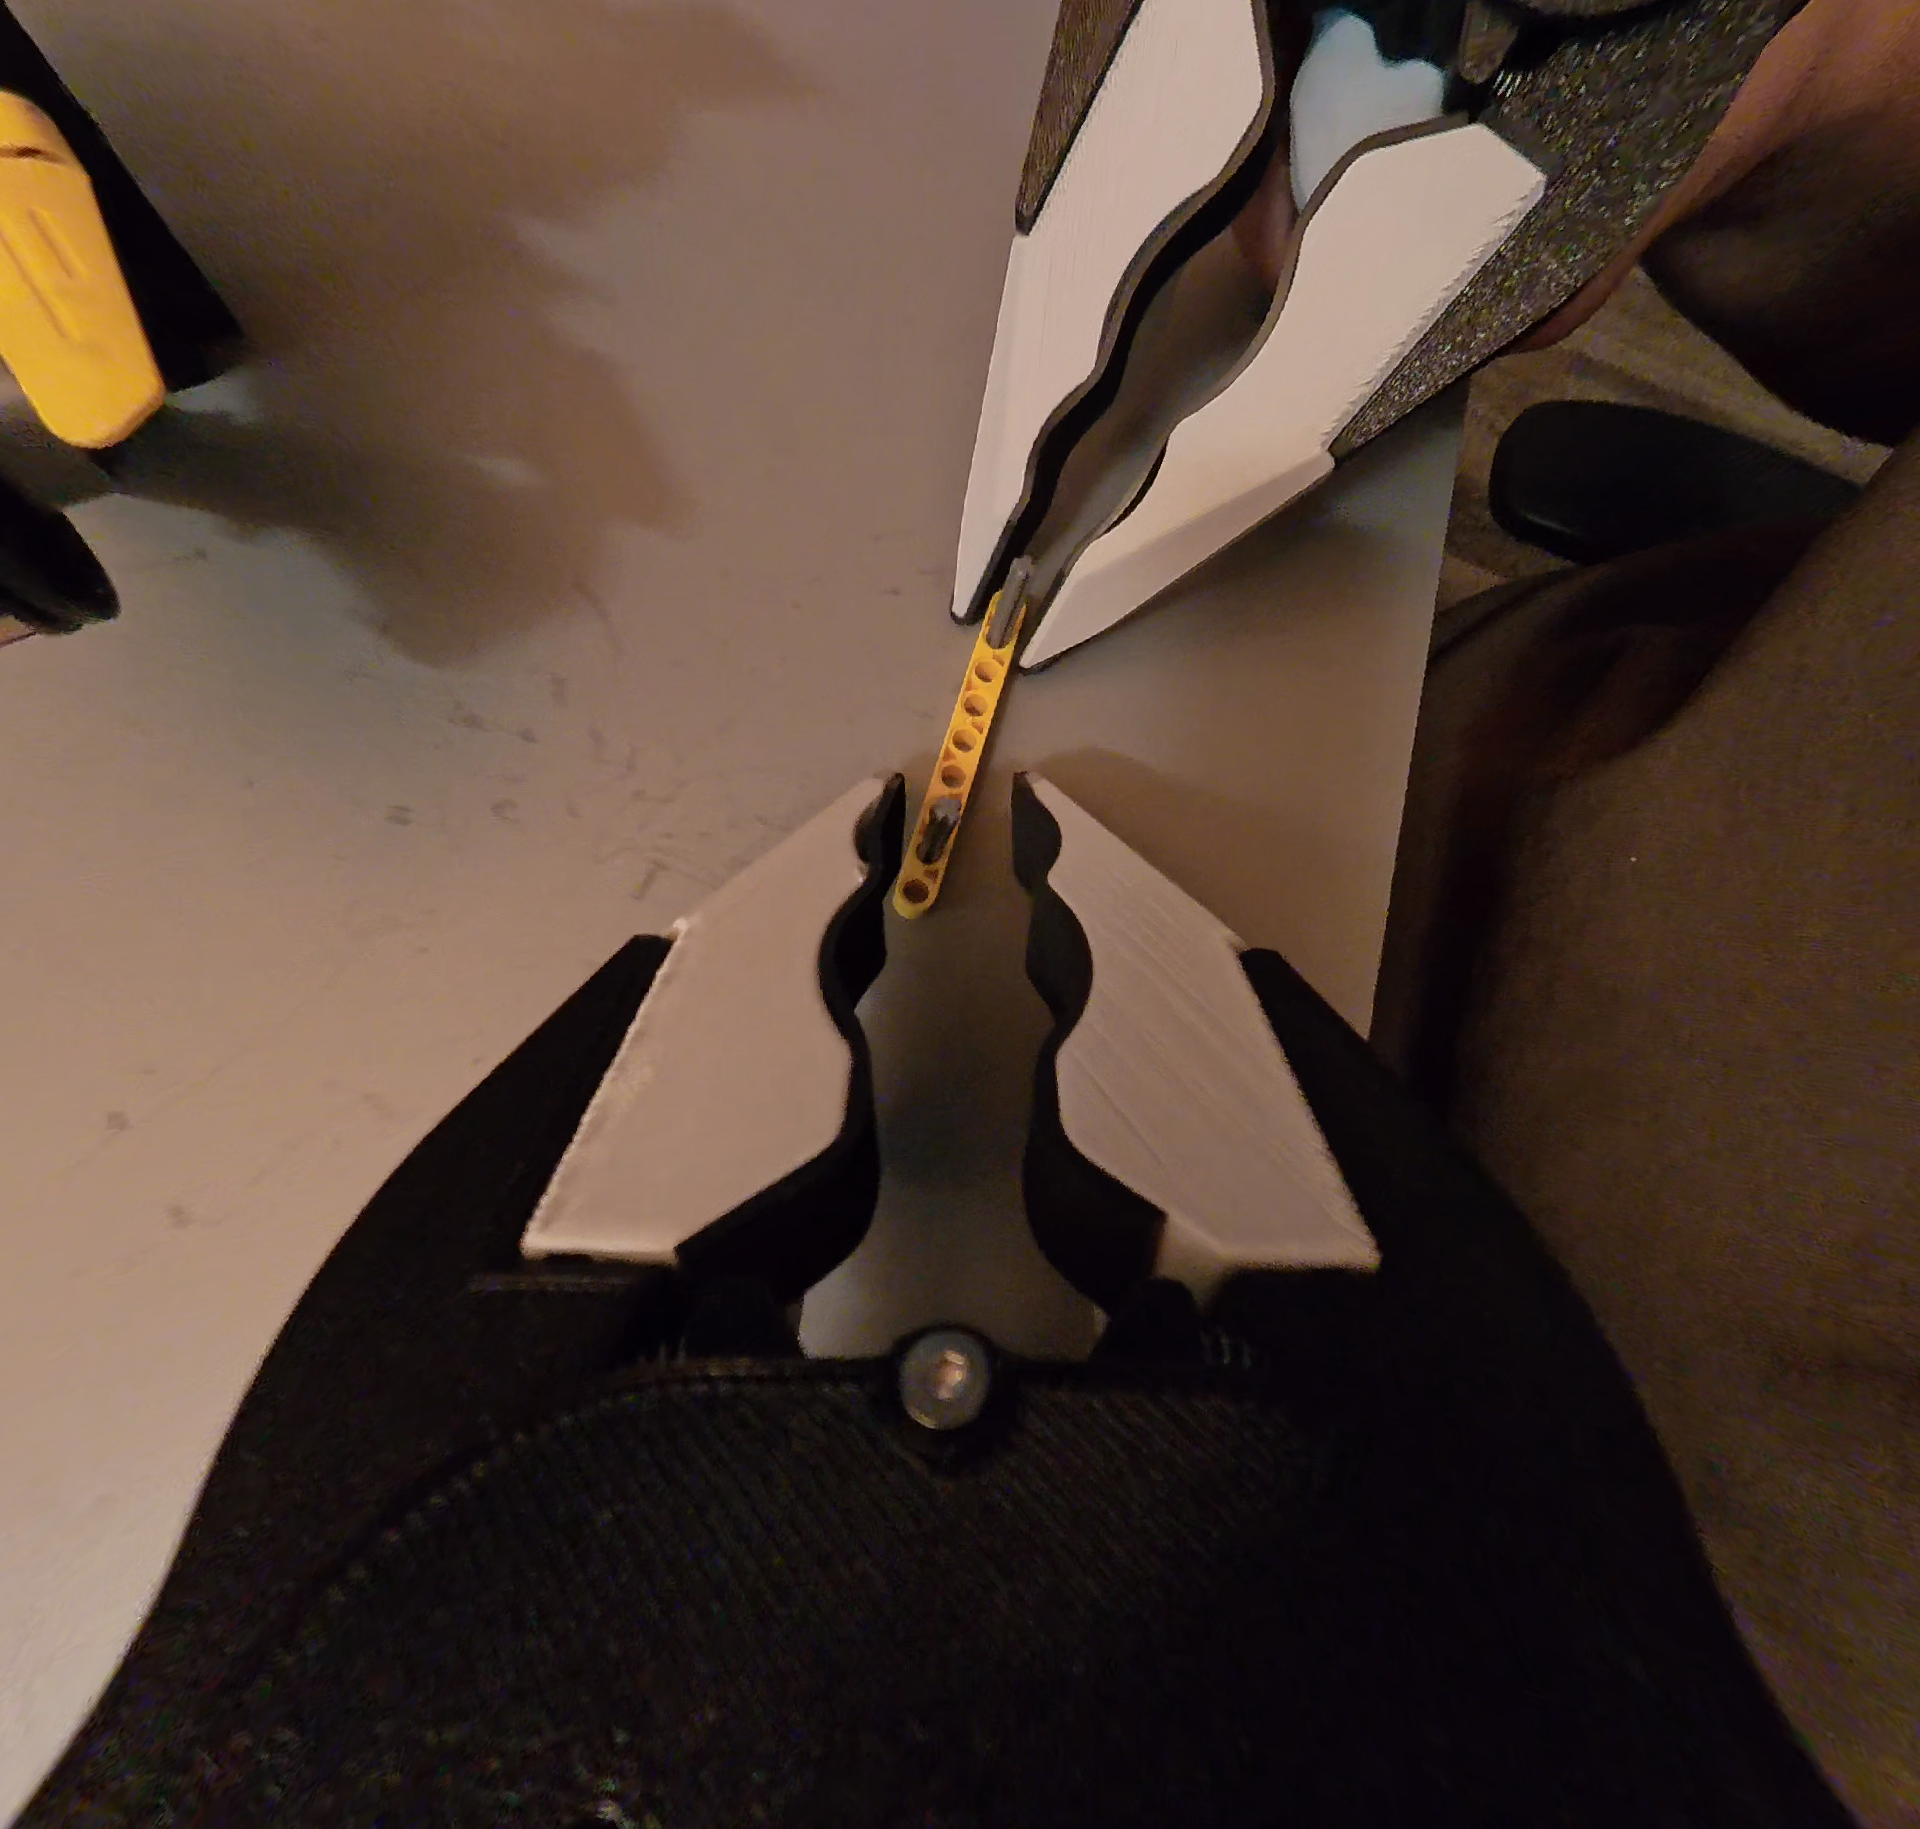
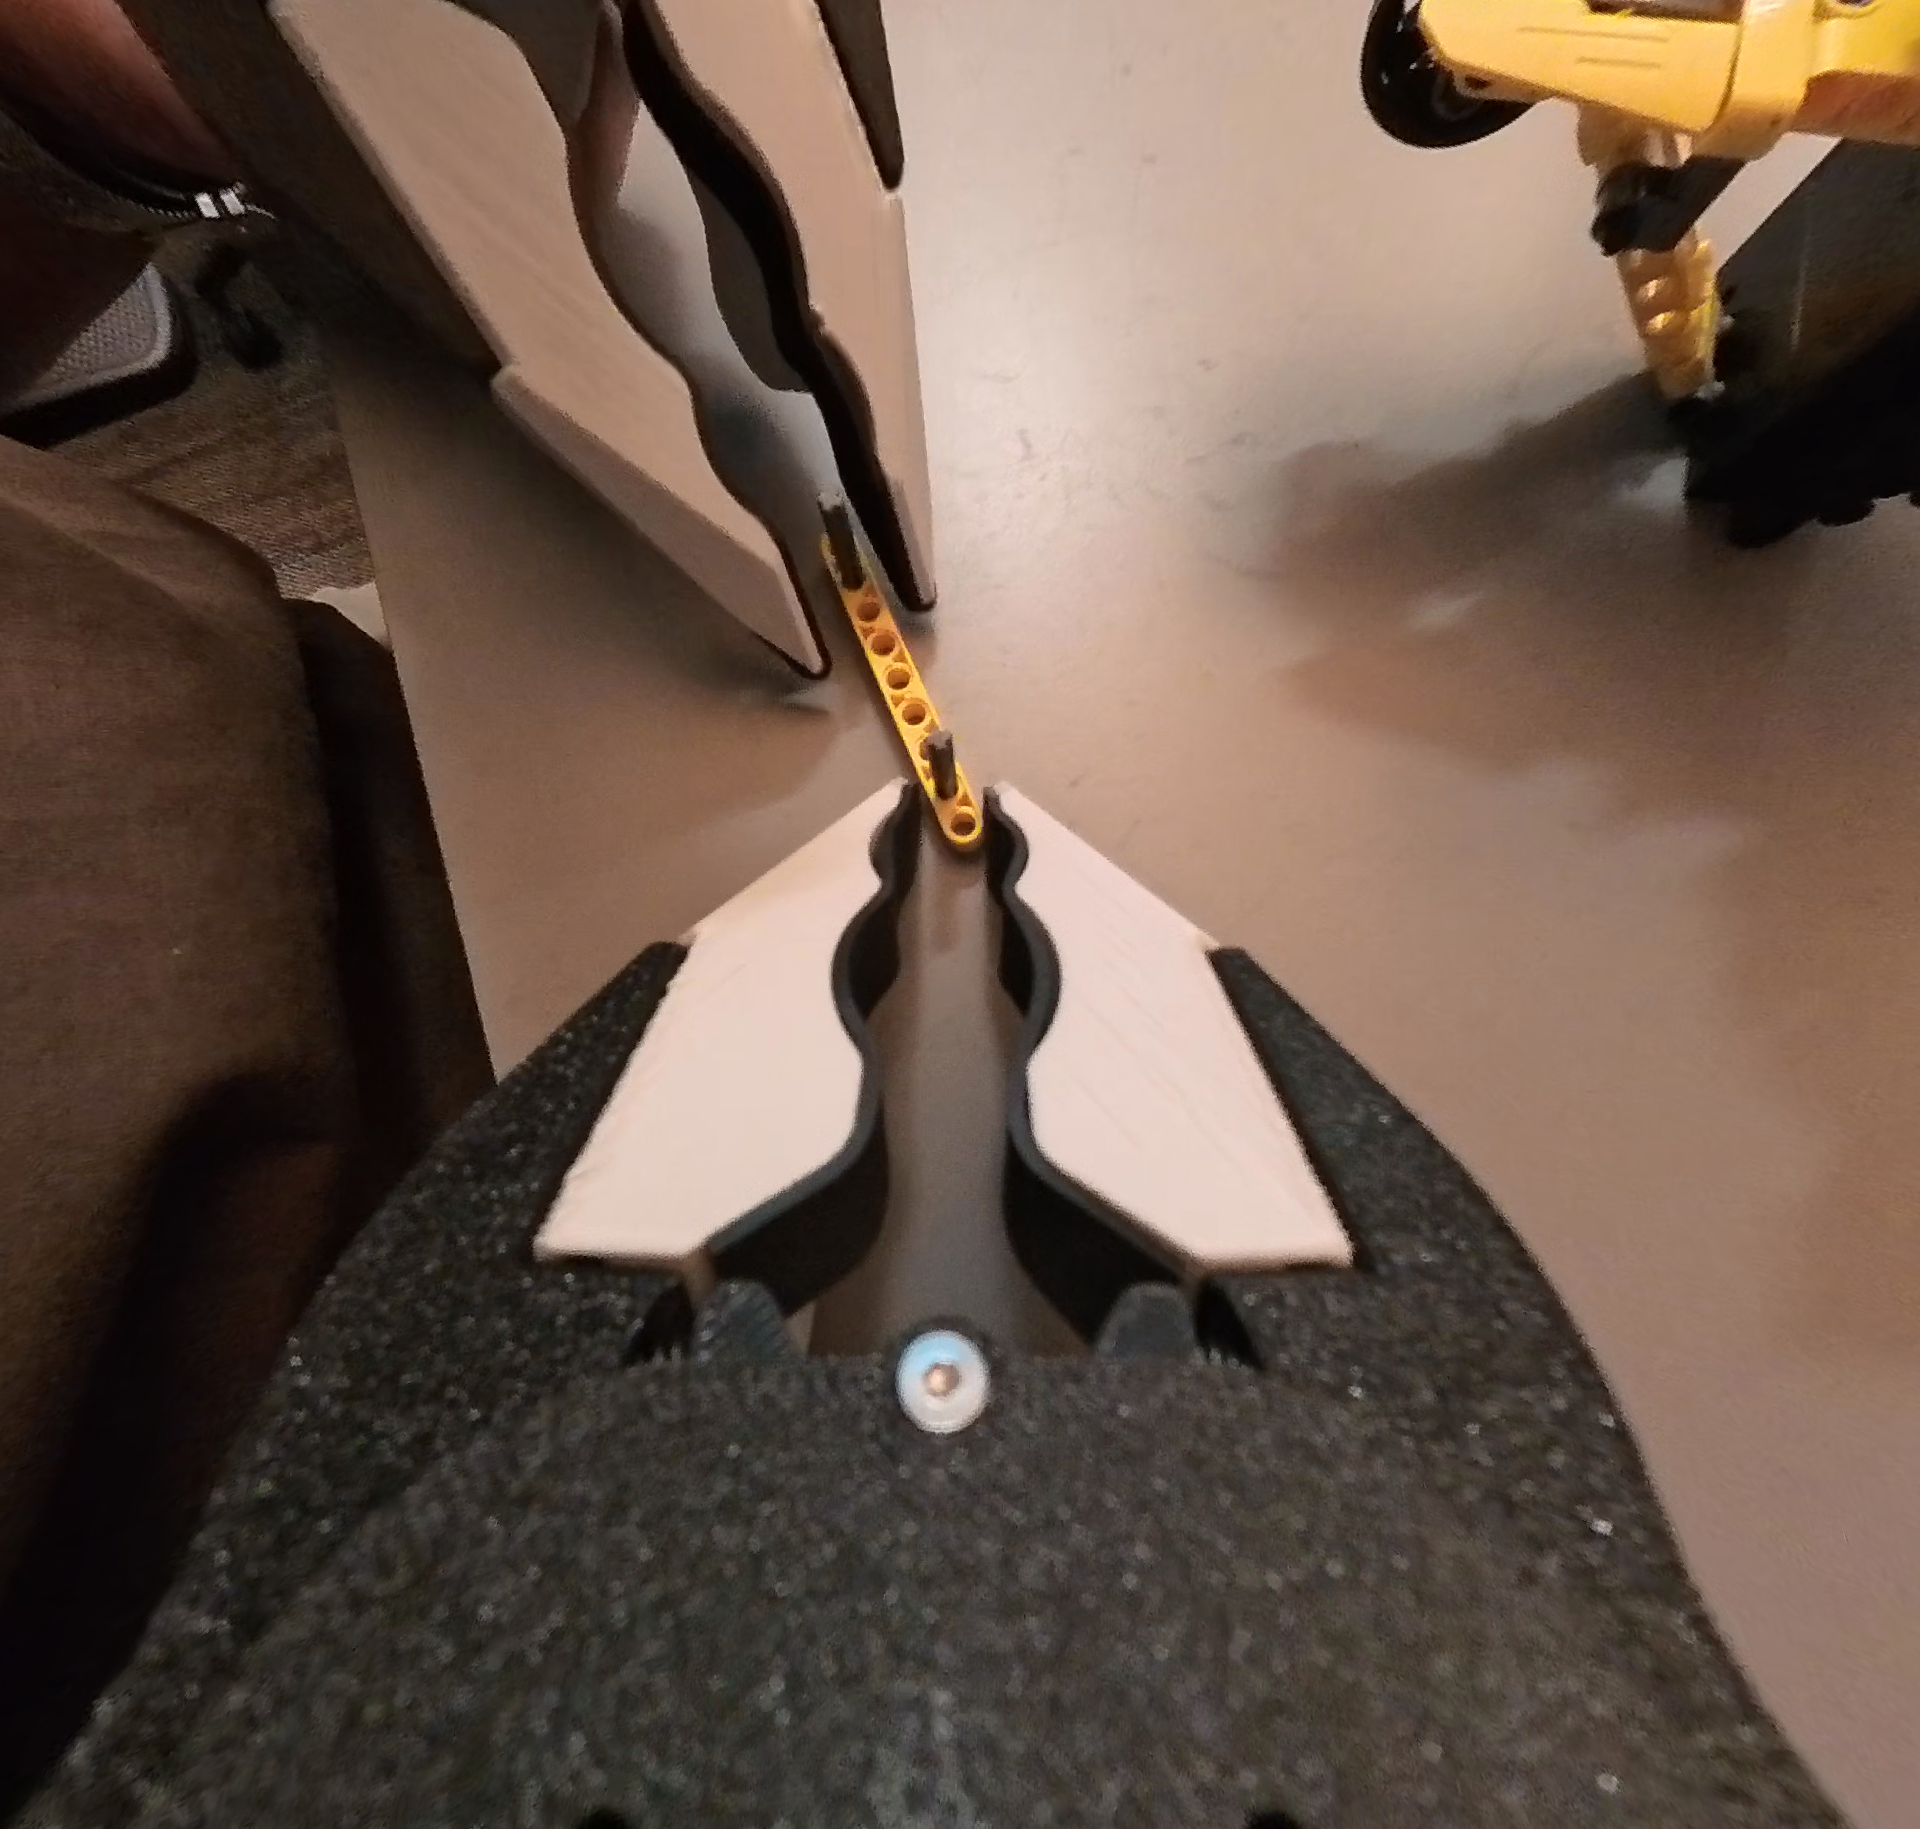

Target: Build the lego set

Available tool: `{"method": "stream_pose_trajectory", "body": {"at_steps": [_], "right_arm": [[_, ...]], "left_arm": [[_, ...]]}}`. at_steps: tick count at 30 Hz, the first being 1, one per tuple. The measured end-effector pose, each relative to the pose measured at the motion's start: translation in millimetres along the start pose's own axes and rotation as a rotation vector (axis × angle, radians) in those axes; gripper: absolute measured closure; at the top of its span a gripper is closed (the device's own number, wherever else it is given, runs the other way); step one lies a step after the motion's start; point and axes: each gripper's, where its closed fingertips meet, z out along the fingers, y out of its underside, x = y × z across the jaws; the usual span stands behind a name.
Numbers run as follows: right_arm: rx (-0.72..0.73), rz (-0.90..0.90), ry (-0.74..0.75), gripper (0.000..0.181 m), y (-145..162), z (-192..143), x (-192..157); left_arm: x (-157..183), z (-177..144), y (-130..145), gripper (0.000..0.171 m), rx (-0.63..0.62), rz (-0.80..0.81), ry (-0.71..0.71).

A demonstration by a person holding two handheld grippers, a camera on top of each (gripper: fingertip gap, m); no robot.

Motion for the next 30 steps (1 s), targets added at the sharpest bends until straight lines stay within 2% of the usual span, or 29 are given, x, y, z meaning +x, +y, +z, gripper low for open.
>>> {"method": "stream_pose_trajectory", "body": {"at_steps": [8, 23, 30], "right_arm": [[-0.003, 0.006, -0.004, 0.171, 1, 0, 0], [-0.003, 0.010, -0.008, 0.172, 1, 0, 0], [-0.001, 0.002, -0.002, 0.172, 0, 0, 0]], "left_arm": [[3, -13, -9, 0.153, 0.096, -0.002, 0.034], [-2, -16, -5, 0.168, 0.083, -0.005, 0.000], [-5, -16, -4, 0.169, 0.081, 0.000, -0.025]]}}
